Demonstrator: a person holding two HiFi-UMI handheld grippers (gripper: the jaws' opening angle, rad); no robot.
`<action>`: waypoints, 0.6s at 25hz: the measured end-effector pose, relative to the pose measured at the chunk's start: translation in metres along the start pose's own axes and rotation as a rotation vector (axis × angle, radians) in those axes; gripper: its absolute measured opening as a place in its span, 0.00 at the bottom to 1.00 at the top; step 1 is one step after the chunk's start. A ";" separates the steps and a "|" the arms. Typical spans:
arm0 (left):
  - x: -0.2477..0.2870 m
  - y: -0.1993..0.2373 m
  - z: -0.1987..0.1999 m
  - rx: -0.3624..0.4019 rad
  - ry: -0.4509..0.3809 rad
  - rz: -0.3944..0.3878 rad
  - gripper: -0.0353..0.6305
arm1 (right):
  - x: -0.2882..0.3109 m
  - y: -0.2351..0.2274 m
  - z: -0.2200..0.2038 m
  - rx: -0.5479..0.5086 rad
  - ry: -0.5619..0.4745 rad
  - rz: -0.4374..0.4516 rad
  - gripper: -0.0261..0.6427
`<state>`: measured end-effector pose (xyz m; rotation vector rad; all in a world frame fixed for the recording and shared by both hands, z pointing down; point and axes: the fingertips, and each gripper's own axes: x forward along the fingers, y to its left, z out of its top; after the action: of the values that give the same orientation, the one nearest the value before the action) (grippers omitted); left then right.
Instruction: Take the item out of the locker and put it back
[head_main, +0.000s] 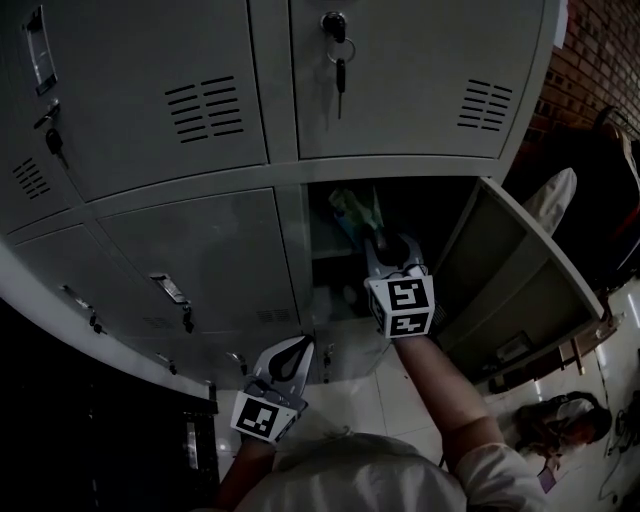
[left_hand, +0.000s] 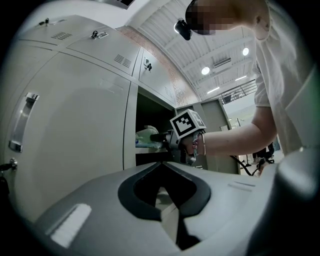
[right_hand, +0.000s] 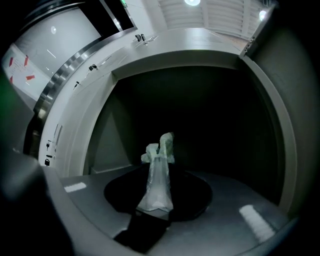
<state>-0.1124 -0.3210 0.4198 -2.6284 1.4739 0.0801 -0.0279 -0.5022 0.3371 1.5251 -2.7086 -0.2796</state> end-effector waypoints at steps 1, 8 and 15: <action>0.000 0.000 -0.001 0.001 0.001 -0.002 0.05 | 0.001 0.000 0.000 0.003 -0.006 0.004 0.19; -0.004 0.007 -0.002 -0.010 0.008 0.007 0.05 | 0.001 -0.003 0.006 0.020 -0.060 -0.003 0.50; -0.012 0.010 0.004 -0.004 -0.007 0.010 0.05 | -0.046 0.011 0.013 -0.004 -0.104 0.007 0.61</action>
<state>-0.1270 -0.3152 0.4159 -2.6214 1.4862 0.0939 -0.0144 -0.4562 0.3296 1.5413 -2.7895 -0.3742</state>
